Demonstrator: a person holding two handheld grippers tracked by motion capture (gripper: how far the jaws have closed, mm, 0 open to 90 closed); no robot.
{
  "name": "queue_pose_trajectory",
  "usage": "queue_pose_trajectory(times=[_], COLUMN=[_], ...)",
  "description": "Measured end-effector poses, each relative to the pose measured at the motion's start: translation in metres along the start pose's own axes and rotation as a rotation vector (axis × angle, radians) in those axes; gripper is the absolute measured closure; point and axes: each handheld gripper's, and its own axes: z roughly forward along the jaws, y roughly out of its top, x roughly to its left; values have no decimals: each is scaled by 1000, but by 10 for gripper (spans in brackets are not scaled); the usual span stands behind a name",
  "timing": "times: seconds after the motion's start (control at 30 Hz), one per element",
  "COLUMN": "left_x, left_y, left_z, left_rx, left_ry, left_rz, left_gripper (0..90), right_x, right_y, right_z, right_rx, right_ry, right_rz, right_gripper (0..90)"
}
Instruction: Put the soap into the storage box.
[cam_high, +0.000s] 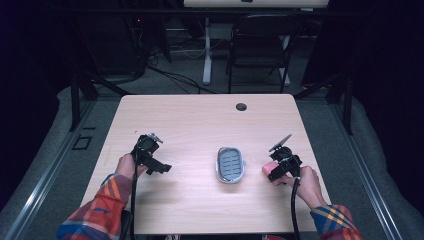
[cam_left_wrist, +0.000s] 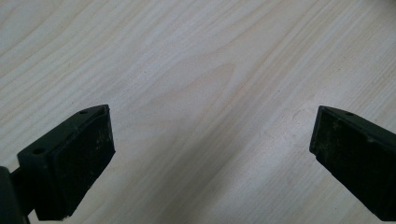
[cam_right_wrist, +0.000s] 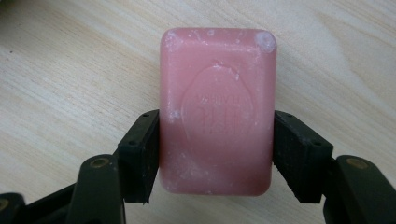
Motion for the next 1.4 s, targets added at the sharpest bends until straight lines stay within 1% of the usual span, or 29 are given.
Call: queue_pose_trajectory(times=[0.03, 0.1, 0.13, 0.17, 0.2, 0.23, 0.33, 0.4, 0.43, 0.47, 0.7, 0.77, 0.87, 0.93, 0.97, 1.0, 1.03, 1.07, 1.1, 1.13, 1.17, 1.2, 1.27, 1.3, 1.33, 1.37, 1.4], left_x=[0, 0, -1, -1, -1, -1, 1, 0, 0, 0, 1, 0, 0, 0, 0, 0, 0, 0, 0, 0, 0, 0, 0, 0, 0, 1, 1], left_y=[0, 0, 0, 0, -1, -1, 0, 0, 0, 0, 0, 0, 0, 0, 0, 0, 0, 0, 0, 0, 0, 0, 0, 0, 0, 0, 0], left_z=[0, 0, 0, -1, -1, -1, 0, 1, 1, 1, 0, 0, 0, 0, 0, 0, 1, 1, 1, 1, 1, 1, 2, 2, 2, 2, 2], left_rx=[-1, 0, -3, -8, -10, -10, -1, 0, -1, 0, -7, -3, -5, -5, -4, -4, -3, -2, -2, -2, -2, -1, -2, -1, -1, -1, -1], left_ry=[-2, -3, -5, -6, -7, -7, -6, -6, -7, -8, -8, -7, -8, -9, -7, -7, -9, -9, -9, -9, -9, -9, -9, -9, -9, -9, -9], left_rz=[0, 3, 7, 6, 6, 6, 1, 1, 5, 6, 2, 4, 3, 1, 3, 3, 2, 2, 1, 1, 1, 1, 0, 0, 0, 0, -1], left_gripper=[0, 0, 0, 0, 0, 0, 0, 0, 0, 0, 0, 0, 0, 0, 0, 0, 0, 0, 0, 0, 0, 0, 0, 0, 0, 0, 0], right_x=[0, -1, -2, -1, -3, -3, -5, -5, -6, -8, -13, -13, -14, -14, -14, -14, -15, -14, -13, -15, -15, -15, -14, -15, -15, -14, -14], right_y=[0, 0, -1, -3, -2, -3, -3, -3, -5, -4, -4, -3, 0, 0, 2, 2, 3, 2, 3, 4, 5, 6, 7, 9, 11, 11, 13], right_z=[-1, -2, -4, -4, -8, -10, -13, -14, -14, -16, -21, -23, -26, -26, -27, -27, -28, -27, -28, -30, -31, -31, -30, -32, -33, -31, -33], right_rx=[-3, 6, -8, -34, 0, -20, -28, -23, -44, -12, -25, -34, -27, -50, -32, -32, -23, -41, -47, -26, -23, -26, -55, -35, -22, -42, -26], right_ry=[0, 1, 6, 16, 10, 8, 14, 17, 15, 13, 14, 4, 0, -1, -11, -11, -12, -12, -14, -14, -9, -16, -7, -16, -16, -10, -15], right_rz=[-2, -11, -2, 22, -9, -1, -3, -4, 10, -13, -5, -5, -17, 0, -14, -14, -26, -12, -8, -24, -28, -31, -10, -29, -41, -29, -37], right_gripper=[371, 371, 370, 371, 371, 371, 371, 371, 371, 371, 370, 371, 371, 371, 371, 371, 371, 370, 370, 370, 370, 370, 370, 370, 370, 371, 370])
